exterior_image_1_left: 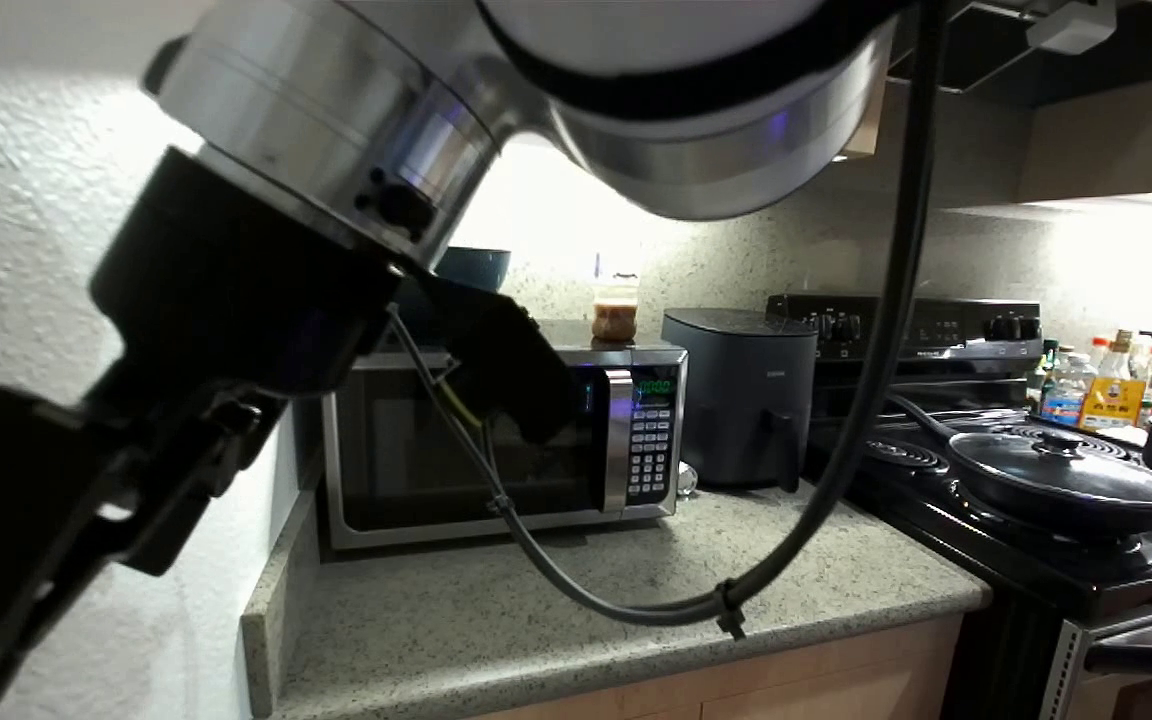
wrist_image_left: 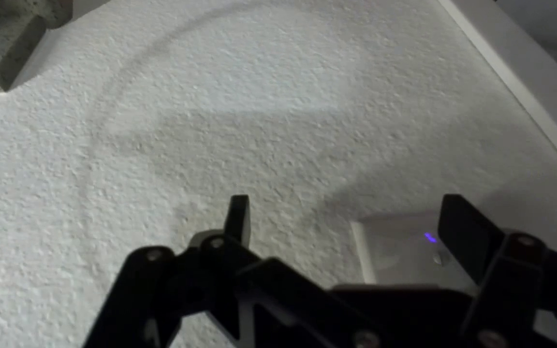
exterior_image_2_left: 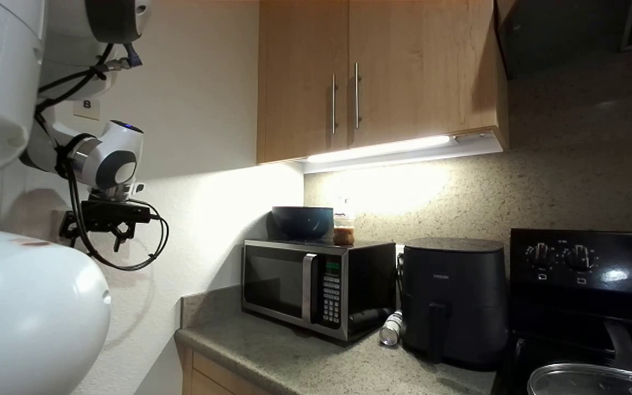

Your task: Switch off the light from the wall switch

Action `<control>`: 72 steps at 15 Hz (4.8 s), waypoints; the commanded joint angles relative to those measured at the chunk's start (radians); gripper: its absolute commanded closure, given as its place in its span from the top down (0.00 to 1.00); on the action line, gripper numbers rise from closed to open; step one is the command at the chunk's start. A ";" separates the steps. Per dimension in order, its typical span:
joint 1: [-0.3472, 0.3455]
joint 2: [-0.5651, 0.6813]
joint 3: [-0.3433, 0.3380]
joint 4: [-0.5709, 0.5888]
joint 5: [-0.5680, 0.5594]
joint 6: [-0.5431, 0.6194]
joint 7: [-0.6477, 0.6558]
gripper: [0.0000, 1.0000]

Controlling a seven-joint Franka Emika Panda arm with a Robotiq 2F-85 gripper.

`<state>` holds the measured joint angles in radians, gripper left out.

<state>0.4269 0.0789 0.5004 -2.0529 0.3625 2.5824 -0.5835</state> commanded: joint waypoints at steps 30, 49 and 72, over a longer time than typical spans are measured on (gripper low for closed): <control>-0.011 0.023 -0.026 0.030 0.153 -0.020 -0.019 1.00; -0.010 0.021 -0.022 0.032 0.196 -0.035 -0.029 1.00; 0.082 -0.382 -0.076 -0.031 0.171 -0.030 0.131 1.00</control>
<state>0.5055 -0.2377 0.4450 -2.0316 0.6004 2.5568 -0.5331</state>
